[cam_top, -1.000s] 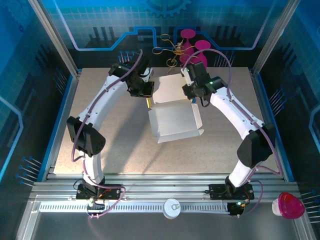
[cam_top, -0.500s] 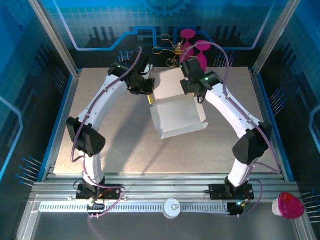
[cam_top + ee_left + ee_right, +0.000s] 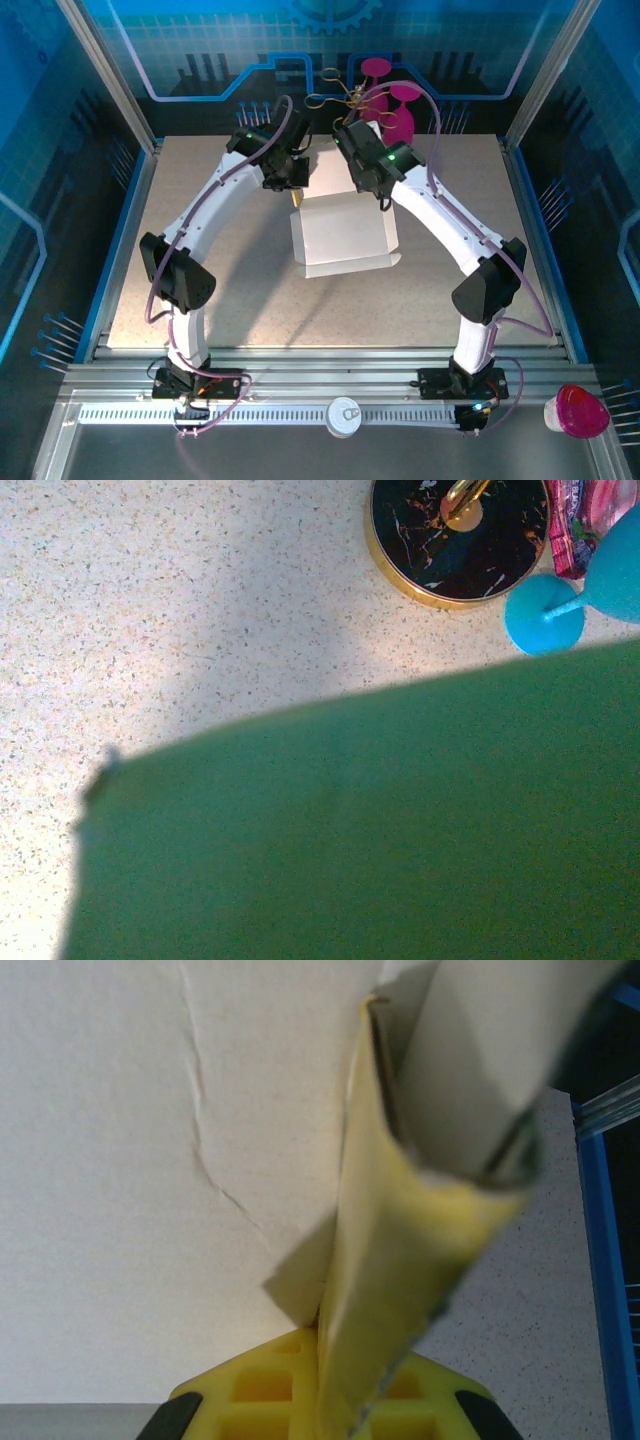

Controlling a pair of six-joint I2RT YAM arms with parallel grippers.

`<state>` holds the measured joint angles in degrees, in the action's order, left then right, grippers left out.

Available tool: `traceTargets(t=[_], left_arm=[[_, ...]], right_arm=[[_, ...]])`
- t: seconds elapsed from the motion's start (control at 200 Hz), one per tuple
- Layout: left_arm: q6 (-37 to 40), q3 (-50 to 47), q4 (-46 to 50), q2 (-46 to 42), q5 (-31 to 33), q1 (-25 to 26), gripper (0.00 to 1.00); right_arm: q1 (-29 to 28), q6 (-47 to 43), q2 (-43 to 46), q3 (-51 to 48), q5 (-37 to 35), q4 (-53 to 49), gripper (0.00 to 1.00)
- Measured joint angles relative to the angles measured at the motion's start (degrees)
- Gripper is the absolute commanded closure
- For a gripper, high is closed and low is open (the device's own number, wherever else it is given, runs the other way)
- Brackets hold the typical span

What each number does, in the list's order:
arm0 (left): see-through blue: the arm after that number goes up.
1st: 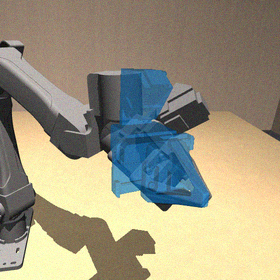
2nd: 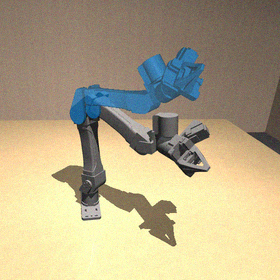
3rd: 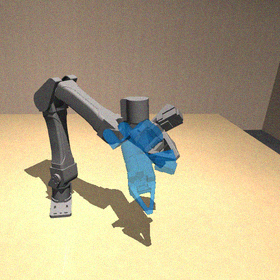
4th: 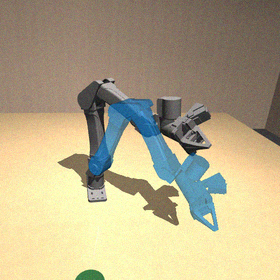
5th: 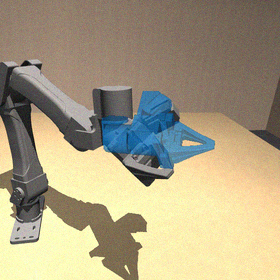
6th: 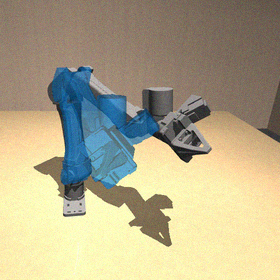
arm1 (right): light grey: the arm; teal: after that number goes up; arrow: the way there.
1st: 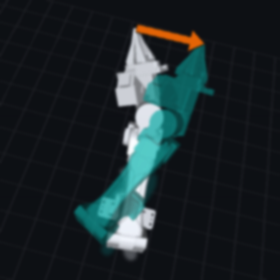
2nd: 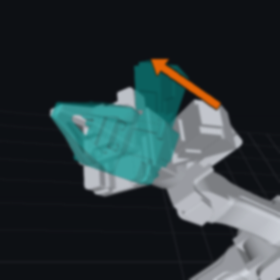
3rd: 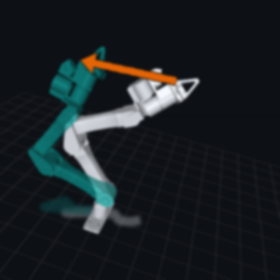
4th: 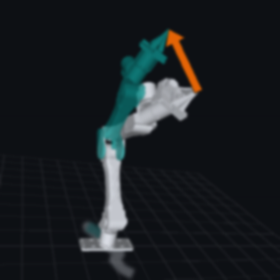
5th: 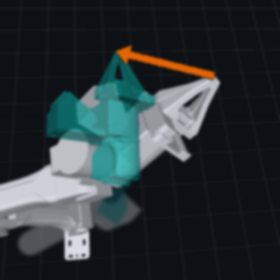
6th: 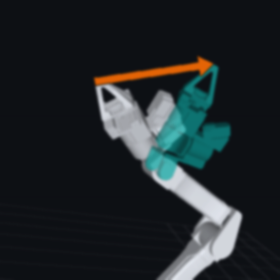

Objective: Fold the paper box

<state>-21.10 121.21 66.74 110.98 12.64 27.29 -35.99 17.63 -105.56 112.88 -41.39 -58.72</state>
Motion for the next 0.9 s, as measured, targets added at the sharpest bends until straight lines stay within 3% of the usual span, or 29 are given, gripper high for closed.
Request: traceTargets(t=[0.04,0.1,0.215,0.42,0.901], left_arm=[[0.0,-0.3,-0.4,0.0,0.0,0.0,1.0],[0.0,-0.9,-1.1,0.0,0.0,0.0,0.84],[-0.2,-3.0,-2.0,0.0,-0.4,-0.5,0.68],[0.0,-7.3,-5.0,-0.7,-3.6,-1.6,0.48],[0.8,-16.6,-13.8,-10.3,-8.9,-3.0,0.46]], right_arm=[[0.0,0.0,0.0,0.1,0.1,0.0,1.0],[0.0,0.0,0.0,0.2,0.4,-0.3,1.0],[0.0,-0.1,0.0,0.3,1.0,-0.9,1.0],[0.1,0.0,0.0,0.3,2.7,-1.4,1.0],[0.9,0.0,0.0,0.3,5.0,-1.7,1.0]])
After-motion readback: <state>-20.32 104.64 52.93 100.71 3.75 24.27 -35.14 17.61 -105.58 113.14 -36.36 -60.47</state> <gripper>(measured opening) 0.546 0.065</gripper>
